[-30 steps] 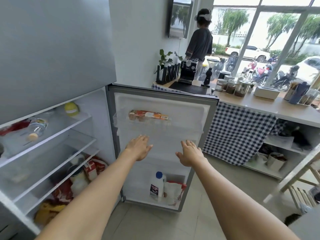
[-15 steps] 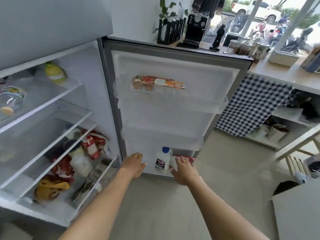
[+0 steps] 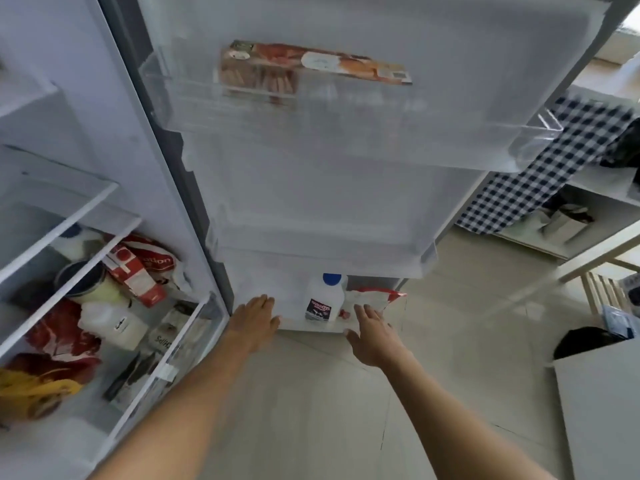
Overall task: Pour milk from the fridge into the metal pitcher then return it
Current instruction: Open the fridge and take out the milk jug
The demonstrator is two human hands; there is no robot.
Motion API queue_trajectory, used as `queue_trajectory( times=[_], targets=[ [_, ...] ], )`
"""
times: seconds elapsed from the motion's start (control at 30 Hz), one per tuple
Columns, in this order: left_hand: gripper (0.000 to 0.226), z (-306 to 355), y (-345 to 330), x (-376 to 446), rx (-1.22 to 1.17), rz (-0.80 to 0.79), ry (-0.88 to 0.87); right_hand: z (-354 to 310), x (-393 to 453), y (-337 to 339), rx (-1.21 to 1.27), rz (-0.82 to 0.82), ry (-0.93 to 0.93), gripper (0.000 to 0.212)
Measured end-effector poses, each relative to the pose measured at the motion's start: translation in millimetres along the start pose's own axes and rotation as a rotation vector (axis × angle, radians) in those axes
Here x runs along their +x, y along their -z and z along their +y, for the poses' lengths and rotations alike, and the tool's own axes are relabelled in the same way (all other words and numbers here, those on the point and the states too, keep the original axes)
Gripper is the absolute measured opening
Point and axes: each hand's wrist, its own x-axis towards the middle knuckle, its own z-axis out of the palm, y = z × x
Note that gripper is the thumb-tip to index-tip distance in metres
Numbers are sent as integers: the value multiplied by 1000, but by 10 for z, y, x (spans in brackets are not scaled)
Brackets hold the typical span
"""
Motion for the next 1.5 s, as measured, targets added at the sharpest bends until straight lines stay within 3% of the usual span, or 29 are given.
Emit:
queue_trajectory(
  times=[0.13, 0.3, 0.4, 0.53, 0.67, 0.8, 1.07, 1.3, 1.5],
  targets=[
    [58, -58, -291, 504, -93, 3, 6, 162, 565, -135, -22, 36, 7, 65],
    [58, -41, -706, 1099, -457, 43, 73, 260, 1244, -224, -29, 141, 81, 65],
    [56, -47, -840, 1414, -593, 50, 97, 224, 1547, -152, -215, 226, 116, 66],
    [51, -57, -876, 1707, -654, 49, 108, 181, 1796, -21, -414, 254, 119, 38],
    [50, -4, -879, 1893, -660, -3, 97, 232, 2036, -8, -203, 172, 114, 51],
    [50, 53, -911, 2046, -721, -75, 143, 228, 2275, 1, -151, 102, 109, 43],
    [52, 52, -943, 2172, -1191, -164, 243, 104, 2498, -32, -105, 24, 217, 62],
    [38, -152, -886, 2127, -1536, -146, 288, -118, 2424, -283, 82, 194, 304, 46],
    [13, -187, -930, 2141, -1712, -105, 268, -167, 2361, -511, 259, 368, 244, 29]
  ],
)
